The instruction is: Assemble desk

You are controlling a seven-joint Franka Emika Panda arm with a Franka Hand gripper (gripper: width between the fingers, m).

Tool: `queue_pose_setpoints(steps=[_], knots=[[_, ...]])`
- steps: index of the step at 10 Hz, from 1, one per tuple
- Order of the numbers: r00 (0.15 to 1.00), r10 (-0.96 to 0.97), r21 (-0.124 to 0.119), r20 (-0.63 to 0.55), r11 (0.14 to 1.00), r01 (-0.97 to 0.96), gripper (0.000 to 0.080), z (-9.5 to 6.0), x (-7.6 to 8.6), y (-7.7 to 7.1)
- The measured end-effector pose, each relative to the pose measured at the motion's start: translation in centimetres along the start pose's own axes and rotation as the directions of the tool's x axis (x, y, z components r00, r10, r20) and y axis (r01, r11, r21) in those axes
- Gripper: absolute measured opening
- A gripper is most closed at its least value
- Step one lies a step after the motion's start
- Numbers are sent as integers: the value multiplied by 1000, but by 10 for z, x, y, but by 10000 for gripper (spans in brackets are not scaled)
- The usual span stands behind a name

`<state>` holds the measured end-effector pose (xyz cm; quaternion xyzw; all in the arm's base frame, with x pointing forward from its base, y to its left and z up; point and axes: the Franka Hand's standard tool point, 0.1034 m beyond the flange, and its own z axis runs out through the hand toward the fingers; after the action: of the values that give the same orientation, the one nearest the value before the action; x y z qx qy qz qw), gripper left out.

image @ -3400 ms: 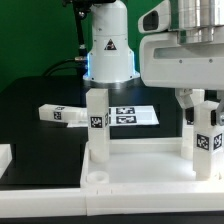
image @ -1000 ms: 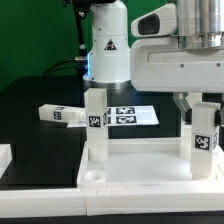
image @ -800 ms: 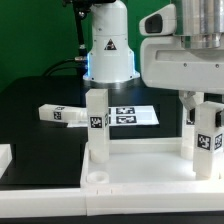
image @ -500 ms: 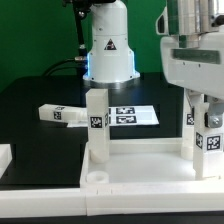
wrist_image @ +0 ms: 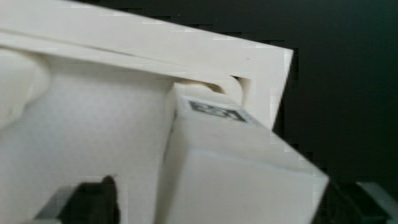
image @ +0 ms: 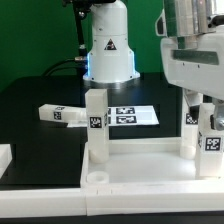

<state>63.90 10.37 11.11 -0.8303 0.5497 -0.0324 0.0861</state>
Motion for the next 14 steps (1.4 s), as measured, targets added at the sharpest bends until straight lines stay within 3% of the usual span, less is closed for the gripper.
queue_pose_setpoints(steps=[1, 2, 4, 5, 6, 7, 9, 10, 11, 12, 13, 14], knots=[[979, -203, 6, 11, 979, 203, 622, 1, 2, 0], [933, -359, 3, 38, 933, 359, 641, 3, -1, 2], [903, -429, 6, 32, 903, 429, 648, 2, 2, 2], [847, -531, -5, 29, 847, 532, 648, 2, 1, 2], [716, -696, -39, 48, 715, 698, 649, 1, -8, 0], [528, -843, -36, 99, 527, 849, 649, 0, -13, -2], [553, -826, -42, 108, 552, 833, 649, 1, -9, -1], [563, -820, -44, 108, 562, 826, 558, 1, -9, -1], [597, -795, -48, 106, 596, 802, 376, 1, -9, -1], [657, -747, -57, 102, 655, 753, 285, 1, -9, 0], [712, -695, -64, 94, 710, 701, 285, 1, -9, -1], [831, -555, -84, 46, 827, 556, 285, 2, -11, -1]])
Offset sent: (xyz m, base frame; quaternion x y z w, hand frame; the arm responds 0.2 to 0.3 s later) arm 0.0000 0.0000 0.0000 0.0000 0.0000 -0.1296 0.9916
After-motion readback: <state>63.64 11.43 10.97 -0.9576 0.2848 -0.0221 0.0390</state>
